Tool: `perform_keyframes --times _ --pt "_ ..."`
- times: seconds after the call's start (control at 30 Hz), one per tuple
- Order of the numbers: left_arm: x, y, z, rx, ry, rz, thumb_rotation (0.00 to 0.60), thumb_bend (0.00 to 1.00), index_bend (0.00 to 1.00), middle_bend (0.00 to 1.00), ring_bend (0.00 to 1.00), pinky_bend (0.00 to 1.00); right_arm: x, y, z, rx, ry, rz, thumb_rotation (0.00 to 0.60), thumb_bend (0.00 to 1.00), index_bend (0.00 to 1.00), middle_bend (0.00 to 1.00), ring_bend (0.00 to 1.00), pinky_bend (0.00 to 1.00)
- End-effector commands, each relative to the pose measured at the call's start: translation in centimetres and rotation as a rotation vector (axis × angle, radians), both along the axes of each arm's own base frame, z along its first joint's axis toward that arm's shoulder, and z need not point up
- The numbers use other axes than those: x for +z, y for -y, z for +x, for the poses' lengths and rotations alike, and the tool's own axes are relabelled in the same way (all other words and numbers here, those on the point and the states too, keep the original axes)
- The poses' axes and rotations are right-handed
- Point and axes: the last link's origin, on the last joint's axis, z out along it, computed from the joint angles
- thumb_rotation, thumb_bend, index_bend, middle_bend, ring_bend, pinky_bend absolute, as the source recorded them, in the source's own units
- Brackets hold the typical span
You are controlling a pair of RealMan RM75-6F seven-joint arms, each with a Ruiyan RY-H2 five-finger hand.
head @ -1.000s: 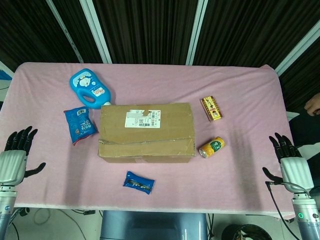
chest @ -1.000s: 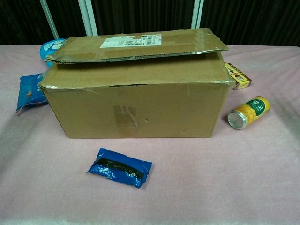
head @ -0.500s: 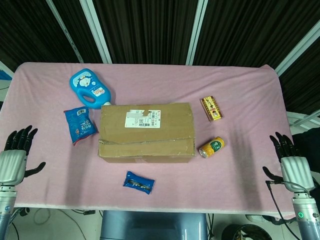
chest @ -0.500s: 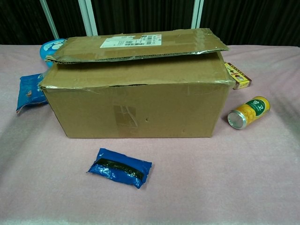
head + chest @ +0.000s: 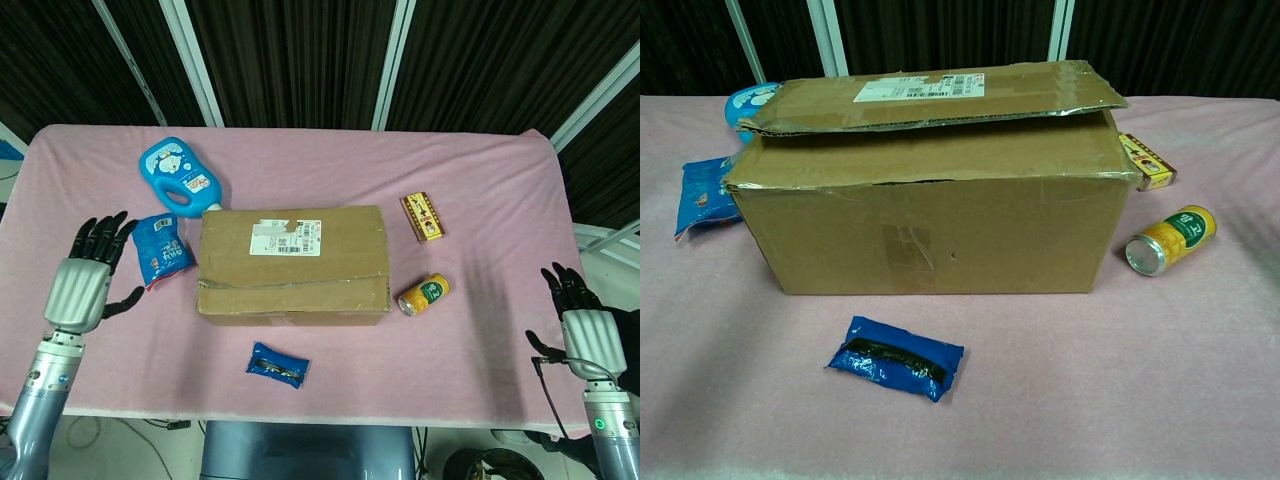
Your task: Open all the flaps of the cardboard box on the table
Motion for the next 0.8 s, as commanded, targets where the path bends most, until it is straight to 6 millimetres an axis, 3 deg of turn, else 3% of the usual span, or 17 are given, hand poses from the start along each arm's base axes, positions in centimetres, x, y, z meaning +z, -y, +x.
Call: perform_keyframes --times 0.03,0.13,0.33,0.8 --pt "-1.3 -1.4 3.0 -0.031 0.005 -0.055 0.600 0.21 0.00 0.00 0.00 0.00 0.0 0.1 -0.1 -0.006 0.004 -0.002 0.569 0.30 0.00 0.00 0.00 0.24" --pt "-2.7 -2.1 4.9 -0.041 -0.003 -0.097 0.600 0.21 0.00 0.00 0.00 0.00 0.1 0.2 -0.2 -0.015 0.010 -0.004 0.569 0.30 0.00 0.00 0.00 0.24" --pt "-4.3 -2.4 6.8 -0.067 -0.025 -0.143 0.600 0.21 0.00 0.00 0.00 0.00 0.1 0.2 -0.2 -0.018 0.012 -0.006 0.569 0.30 0.00 0.00 0.00 0.24" --pt "-5.8 -1.9 8.4 -0.103 -0.037 -0.177 0.600 0.21 0.00 0.00 0.00 0.00 0.0 0.2 -0.2 -0.026 0.020 -0.002 0.569 0.30 0.00 0.00 0.00 0.24"
